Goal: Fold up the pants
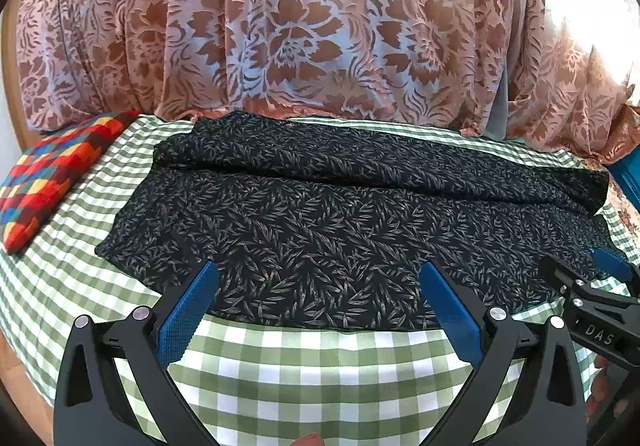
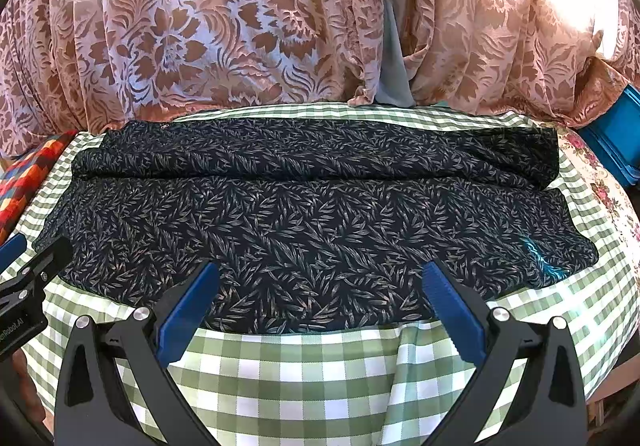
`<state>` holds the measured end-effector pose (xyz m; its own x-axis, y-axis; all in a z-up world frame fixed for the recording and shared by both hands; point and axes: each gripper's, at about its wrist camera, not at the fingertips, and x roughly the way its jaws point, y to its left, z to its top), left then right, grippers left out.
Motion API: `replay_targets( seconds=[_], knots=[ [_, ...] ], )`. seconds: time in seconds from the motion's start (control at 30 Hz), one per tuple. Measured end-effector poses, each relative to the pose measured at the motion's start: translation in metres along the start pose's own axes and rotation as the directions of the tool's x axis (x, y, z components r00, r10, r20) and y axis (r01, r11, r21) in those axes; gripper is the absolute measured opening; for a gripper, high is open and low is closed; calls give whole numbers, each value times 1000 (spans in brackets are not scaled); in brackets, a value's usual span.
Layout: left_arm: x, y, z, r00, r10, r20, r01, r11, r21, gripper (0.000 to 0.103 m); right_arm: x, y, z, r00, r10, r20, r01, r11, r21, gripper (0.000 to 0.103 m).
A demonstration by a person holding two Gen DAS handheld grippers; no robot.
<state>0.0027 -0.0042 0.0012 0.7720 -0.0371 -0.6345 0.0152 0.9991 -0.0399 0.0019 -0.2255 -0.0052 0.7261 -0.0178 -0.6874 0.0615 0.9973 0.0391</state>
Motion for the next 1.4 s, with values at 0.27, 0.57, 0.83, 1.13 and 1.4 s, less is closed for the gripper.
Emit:
replay_targets(
  seconds=[0.27,0.57,0.83,1.13,1.4],
  knots=[
    [1,1,-3,1000,0,-6,0,1000,-7,100,3,1,-2,1000,-3,-15,3,1000,-11,101],
    [1,1,-6,1000,-5,-14,5,1000,-10,100,3,1,-3,1000,-1,-15,1,1000,-12,101],
    [1,1,-7,1000,-8,-22,8,1000,-16,100,3,2,-3,1000,-3,-15,3,1000,-12,101],
    [1,2,-5,1000,-13,-17,13,1000,-14,100,2,3,-1,1000,-6,-14,6,1000,-13,101],
    [1,4,-5,1000,-17,-20,17,1000,-16,100,3,4,-2,1000,-6,-15,6,1000,-17,101]
  ],
)
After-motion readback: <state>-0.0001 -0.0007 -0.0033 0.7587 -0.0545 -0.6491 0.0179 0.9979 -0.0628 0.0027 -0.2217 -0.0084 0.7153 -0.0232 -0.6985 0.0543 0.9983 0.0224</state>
